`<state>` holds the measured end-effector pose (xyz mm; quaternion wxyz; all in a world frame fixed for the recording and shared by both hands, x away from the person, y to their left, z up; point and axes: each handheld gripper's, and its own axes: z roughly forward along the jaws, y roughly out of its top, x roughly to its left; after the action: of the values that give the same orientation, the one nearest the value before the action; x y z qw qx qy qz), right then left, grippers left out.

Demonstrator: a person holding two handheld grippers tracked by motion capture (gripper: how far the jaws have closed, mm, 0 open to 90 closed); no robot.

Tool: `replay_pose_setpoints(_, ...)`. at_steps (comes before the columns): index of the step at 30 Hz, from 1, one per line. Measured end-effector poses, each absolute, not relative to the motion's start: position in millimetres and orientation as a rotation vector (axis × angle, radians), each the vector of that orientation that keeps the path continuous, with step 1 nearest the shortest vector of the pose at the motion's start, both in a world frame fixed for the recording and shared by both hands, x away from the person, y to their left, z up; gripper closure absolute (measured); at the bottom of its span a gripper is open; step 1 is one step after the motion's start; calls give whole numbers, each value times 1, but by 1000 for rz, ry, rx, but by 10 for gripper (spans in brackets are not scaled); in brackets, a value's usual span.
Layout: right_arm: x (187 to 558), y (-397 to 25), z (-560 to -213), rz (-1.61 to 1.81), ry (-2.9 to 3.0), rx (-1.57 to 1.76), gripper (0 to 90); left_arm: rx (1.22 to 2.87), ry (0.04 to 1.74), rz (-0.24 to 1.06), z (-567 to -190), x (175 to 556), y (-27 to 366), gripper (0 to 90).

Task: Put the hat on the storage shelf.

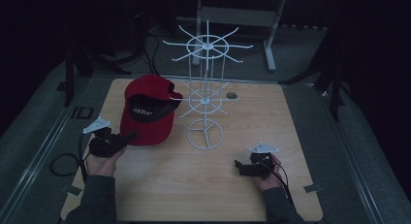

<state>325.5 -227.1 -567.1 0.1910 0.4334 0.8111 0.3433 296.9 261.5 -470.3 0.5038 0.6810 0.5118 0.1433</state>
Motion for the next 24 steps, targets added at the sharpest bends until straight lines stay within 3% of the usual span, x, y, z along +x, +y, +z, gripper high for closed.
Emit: replay_pose_setpoints(24, 325, -227, -567, 965, 2277, 1221, 137, 1567, 1226, 409, -446, 298, 270, 857)
